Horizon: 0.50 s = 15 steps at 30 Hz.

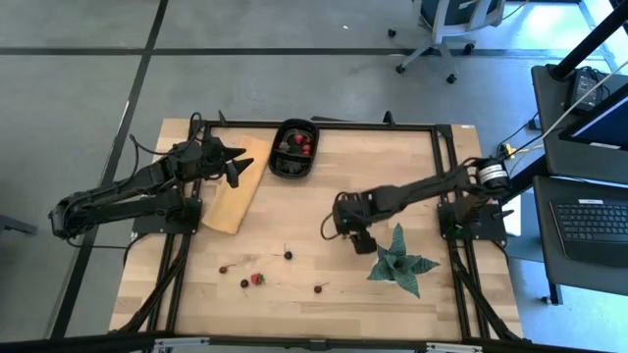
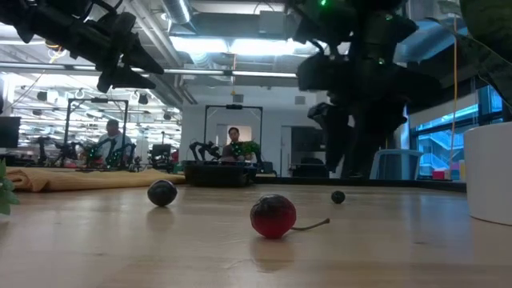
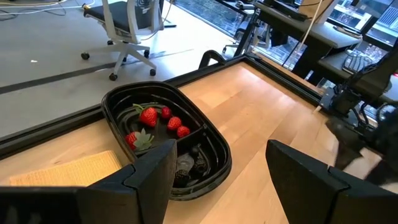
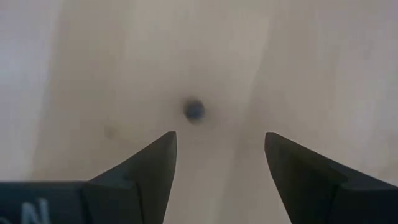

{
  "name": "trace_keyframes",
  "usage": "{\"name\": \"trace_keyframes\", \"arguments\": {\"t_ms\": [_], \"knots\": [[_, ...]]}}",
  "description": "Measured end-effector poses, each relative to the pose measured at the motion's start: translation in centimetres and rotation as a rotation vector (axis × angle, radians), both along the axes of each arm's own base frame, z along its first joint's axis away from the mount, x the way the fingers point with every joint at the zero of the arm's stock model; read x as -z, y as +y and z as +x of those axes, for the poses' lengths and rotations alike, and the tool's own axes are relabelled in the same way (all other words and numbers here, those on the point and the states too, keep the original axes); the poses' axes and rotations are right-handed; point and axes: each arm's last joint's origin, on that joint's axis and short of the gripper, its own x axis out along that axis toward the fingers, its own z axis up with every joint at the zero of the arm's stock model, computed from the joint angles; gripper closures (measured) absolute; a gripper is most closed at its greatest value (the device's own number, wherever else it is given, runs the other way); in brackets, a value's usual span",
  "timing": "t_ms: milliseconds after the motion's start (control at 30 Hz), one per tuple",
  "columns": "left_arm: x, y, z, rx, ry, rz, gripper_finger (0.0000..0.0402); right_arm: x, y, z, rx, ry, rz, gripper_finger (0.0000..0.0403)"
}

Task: Pick and placing Produce into tupperware
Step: Put the blueberry into the black bin

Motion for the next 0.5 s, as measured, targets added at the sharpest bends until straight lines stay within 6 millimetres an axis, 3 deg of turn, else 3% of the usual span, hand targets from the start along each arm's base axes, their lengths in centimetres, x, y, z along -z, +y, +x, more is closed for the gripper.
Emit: {"name": "trace_keyframes", "arguments": {"t_ms": [167, 500], "knots": [[0.0, 0.0, 0.0, 0.000, -0.001, -0.001, 0.0162, 0.4, 1.5, 0.2, -0.039, -0.077, 0.016, 0.0169], [0.0, 0.0, 0.0, -0.001, -0.001, -0.002, 0.0162, 1.5, 1.4, 0.1, -0.034, -0.139, 0.022, 0.0205]]}}
